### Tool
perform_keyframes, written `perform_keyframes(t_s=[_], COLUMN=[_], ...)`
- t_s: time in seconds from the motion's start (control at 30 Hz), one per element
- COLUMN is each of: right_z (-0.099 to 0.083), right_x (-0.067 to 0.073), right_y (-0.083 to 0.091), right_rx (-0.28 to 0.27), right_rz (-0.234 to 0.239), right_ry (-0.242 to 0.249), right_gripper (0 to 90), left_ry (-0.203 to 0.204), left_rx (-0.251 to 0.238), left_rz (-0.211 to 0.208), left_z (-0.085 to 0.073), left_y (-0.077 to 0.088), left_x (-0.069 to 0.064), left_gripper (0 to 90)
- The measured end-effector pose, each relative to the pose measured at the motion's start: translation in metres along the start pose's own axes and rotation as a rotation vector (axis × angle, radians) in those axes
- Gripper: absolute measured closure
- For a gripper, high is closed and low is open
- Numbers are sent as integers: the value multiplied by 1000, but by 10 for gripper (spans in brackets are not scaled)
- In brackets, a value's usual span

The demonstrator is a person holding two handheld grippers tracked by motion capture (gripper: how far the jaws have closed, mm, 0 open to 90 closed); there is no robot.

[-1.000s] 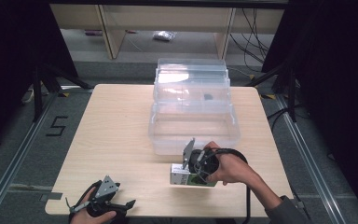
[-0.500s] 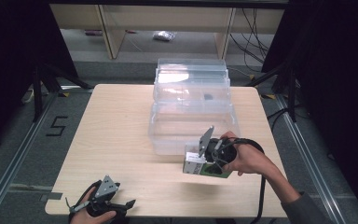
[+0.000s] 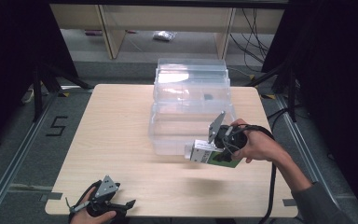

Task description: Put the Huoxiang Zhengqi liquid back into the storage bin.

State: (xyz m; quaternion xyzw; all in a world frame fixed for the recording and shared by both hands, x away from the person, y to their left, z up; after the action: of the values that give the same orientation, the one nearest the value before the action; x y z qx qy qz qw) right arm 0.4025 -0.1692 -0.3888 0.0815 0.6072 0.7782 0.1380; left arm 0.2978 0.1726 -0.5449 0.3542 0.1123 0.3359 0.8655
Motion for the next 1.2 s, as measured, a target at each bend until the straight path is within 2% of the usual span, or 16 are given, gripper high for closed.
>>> perform_keyframes(t_s=[0.07,0.17,0.2,0.27,0.37,0.4,0.47,0.5,0.53,0.8,0.87,0.97,1.0,1.07,1.17,1.2], right_z=[1,2,2,6,7,9,11,11,10,18,18,19,20,20,23,24], right_x=[-3,-4,-5,-12,-14,-20,-26,-26,-26,-45,-49,-59,-63,-65,-76,-80], right_y=[3,8,10,14,19,22,24,24,26,30,29,24,23,22,19,17], right_rx=[-2,-6,-2,-24,-20,-28,-31,-31,-24,-45,-29,-20,-28,-28,-32,-31], right_rz=[-19,-10,-12,-12,-16,-20,-23,-23,-25,-23,-21,-12,-9,-15,-17,-20], right_ry=[0,-5,-2,50,31,56,64,64,31,30,-3,-13,5,-8,9,-24], right_gripper=[648,648,648,648,648,648,648,648,648,648,648,648,648,648,648,648], left_ry=[6,-2,11,-1,-11,12,-9,3,6,-1,2,3,1,0,-5,-4], left_rx=[-2,3,3,0,2,1,0,1,-2,6,0,0,0,3,1,1], left_rz=[5,-2,-8,-4,-6,-1,-2,-5,-8,-1,-3,-3,-10,-2,-8,-7], left_z=[0,0,0,0,0,0,0,0,0,0,0,0,0,0,0,0], left_y=[0,0,0,0,0,-1,-1,-1,-1,0,0,-1,0,-1,0,0], left_x=[0,1,0,0,1,0,1,0,0,1,0,0,-1,0,0,0], left_gripper=[156,156,156,156,156,156,156,156,156,156,156,156,156,156,156,156])
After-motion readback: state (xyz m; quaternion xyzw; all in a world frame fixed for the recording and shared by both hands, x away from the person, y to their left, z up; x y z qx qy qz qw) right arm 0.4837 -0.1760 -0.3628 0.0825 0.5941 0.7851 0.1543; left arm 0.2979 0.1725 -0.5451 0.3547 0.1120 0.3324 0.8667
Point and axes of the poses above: each handheld gripper's, and its own axes: y roughly backward along the jaws, z roughly out of its top, x roughly to its left, the point moved 5 cm from there along -y, roughly forward along the jaws, and after that the axes turned 8 degrees about -y, right-handed, at the moved point
